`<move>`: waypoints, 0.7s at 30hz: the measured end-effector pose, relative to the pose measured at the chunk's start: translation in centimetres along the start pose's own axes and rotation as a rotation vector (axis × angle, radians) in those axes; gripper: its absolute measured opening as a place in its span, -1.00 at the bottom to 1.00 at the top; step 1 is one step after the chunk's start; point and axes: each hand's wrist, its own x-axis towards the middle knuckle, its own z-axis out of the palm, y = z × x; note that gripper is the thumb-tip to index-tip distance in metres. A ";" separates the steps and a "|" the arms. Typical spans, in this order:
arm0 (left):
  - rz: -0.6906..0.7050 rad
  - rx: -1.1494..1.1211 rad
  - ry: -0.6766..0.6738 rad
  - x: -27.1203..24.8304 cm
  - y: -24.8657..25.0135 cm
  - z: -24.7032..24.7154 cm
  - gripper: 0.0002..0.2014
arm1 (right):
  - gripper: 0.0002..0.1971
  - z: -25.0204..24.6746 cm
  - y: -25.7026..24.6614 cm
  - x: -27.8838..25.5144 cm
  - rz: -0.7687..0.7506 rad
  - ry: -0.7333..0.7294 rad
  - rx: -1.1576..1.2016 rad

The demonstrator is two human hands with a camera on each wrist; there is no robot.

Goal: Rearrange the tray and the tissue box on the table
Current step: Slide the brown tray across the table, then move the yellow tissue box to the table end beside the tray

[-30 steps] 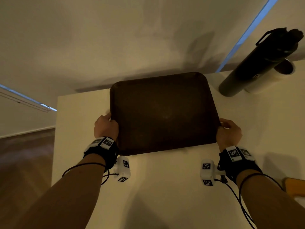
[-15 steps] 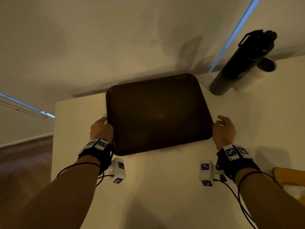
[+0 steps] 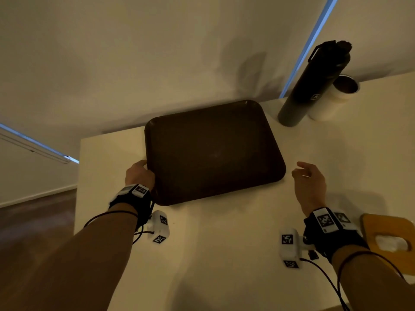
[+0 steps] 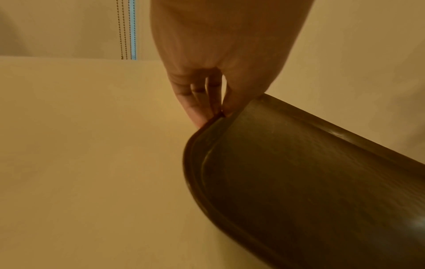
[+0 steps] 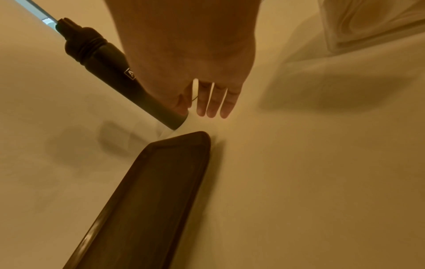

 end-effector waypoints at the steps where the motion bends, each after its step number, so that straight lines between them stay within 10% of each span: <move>1: 0.001 0.004 -0.001 -0.1 0.0 0.0 -0.51 | -0.66 0.0 0.1 -0.3 0.004 -0.006 0.000; 11: 0.228 0.028 0.094 -5.0 5.5 0.7 -0.51 | -0.67 -2.2 -0.6 -2.3 -0.036 -0.004 0.016; 21: 0.692 -0.122 -0.535 -24.4 16.6 12.6 -0.67 | -0.71 -15.4 3.2 -5.3 -0.116 0.197 0.011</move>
